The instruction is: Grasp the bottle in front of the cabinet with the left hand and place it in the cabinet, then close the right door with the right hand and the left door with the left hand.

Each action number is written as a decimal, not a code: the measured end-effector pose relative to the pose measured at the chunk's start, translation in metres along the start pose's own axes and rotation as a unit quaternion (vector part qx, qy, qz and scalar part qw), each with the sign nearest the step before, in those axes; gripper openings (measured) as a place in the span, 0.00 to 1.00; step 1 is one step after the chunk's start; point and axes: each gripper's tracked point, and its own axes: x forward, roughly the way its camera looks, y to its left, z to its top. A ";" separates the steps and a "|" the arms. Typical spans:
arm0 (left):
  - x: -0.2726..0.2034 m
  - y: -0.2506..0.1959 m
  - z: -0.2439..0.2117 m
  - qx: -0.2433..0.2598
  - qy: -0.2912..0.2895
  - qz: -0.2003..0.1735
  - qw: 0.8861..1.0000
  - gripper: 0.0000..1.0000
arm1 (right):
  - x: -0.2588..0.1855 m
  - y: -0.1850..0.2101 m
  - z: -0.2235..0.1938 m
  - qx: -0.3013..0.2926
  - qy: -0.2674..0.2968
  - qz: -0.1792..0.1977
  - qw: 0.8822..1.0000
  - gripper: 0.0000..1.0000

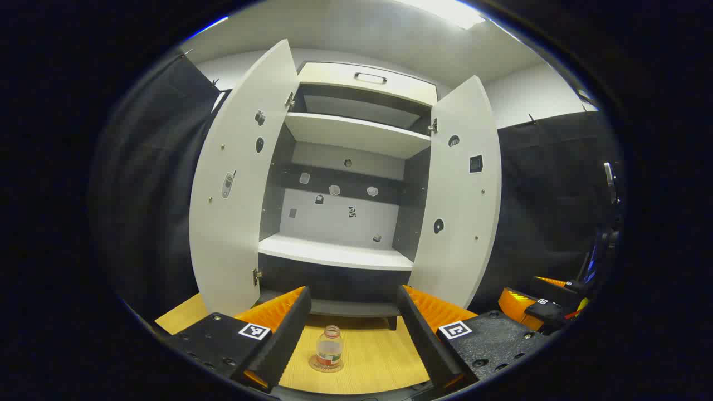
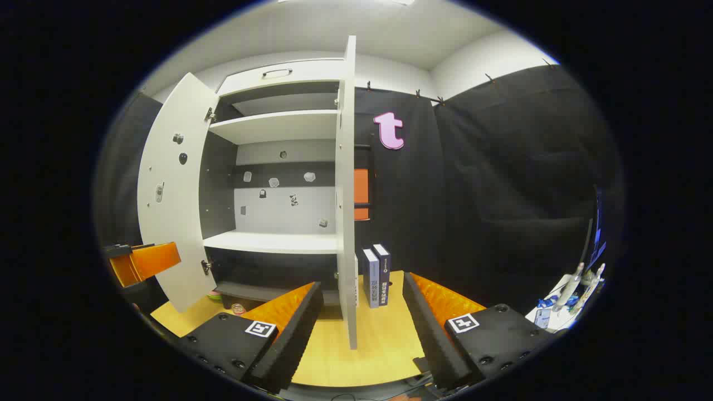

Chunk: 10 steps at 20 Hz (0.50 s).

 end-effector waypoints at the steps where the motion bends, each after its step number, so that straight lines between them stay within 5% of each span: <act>1: 0.000 -0.001 -0.001 -0.004 0.003 0.001 1.000 0.92 | 0.000 0.002 0.004 -0.011 -0.003 0.005 1.000 0.96; 10: 0.001 0.023 0.012 0.016 -0.012 0.027 0.999 0.95 | 0.007 0.017 0.023 -0.004 -0.009 0.039 0.999 0.96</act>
